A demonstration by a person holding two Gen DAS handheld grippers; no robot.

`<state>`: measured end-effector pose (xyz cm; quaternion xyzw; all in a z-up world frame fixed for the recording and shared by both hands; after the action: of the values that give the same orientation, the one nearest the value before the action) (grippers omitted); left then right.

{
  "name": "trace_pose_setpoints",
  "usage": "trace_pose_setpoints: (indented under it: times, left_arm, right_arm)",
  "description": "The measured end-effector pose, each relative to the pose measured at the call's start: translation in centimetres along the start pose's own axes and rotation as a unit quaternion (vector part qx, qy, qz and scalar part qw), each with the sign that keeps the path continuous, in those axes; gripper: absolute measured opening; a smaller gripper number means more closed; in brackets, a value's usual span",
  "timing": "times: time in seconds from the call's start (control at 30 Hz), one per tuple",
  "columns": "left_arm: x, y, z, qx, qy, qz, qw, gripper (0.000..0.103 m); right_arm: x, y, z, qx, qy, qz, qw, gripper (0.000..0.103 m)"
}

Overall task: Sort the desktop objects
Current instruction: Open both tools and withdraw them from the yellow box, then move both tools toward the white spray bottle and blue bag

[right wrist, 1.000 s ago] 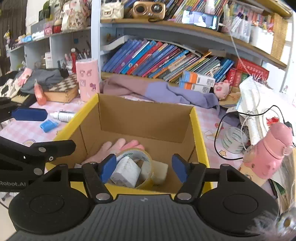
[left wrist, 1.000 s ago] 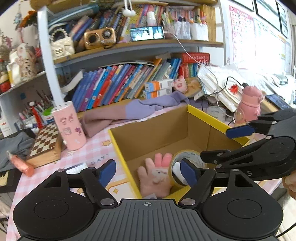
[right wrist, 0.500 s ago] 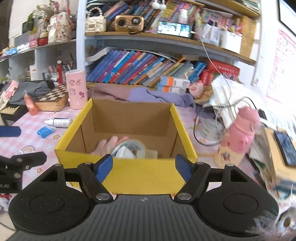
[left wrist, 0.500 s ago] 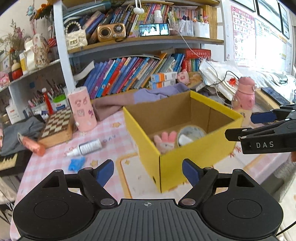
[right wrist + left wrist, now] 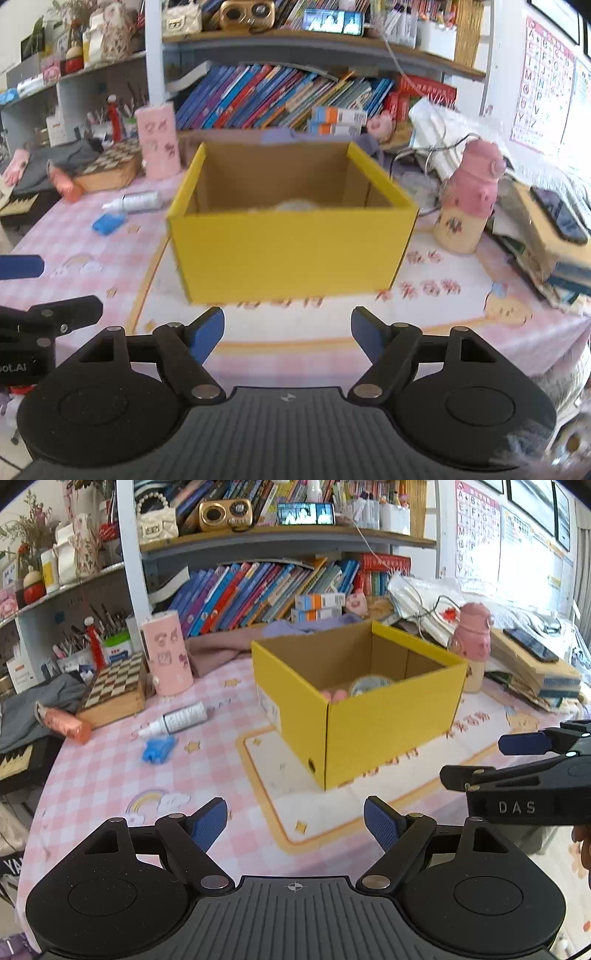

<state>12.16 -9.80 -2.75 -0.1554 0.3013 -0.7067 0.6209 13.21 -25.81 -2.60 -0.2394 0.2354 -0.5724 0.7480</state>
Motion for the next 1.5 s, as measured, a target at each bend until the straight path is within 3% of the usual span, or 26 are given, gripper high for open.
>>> trace_pose_setpoints:
  times: [0.3,0.7,1.5]
  left_arm:
    - [-2.2,-0.4,-2.7,-0.028,0.014,-0.001,0.9995,0.084]
    - [-6.0,-1.3,-4.5,-0.035,0.007,0.001,0.9993,0.084]
    - [-14.2,-3.0,-7.5,-0.040,-0.043,0.033,0.9977,0.084]
  right_arm:
    - [-4.1,-0.3,-2.0,-0.025,-0.004,0.014,1.000,0.075]
    - [-8.5,0.2,-3.1,-0.043,-0.003,0.026,0.999,0.075]
    - [-17.8,1.3,-3.0,-0.044,-0.045,0.066,0.996,0.075]
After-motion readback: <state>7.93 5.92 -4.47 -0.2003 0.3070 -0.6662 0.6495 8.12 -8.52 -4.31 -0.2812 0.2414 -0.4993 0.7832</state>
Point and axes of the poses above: each gripper's, at about its wrist camera, not at the fingertips, and y roughly the way its jaws point, x to its right, z to its top, the point moved 6 cm from there along y, roughly the way its jaws point, and after that the axes turned 9 degrees about z, right-handed, at the moved point
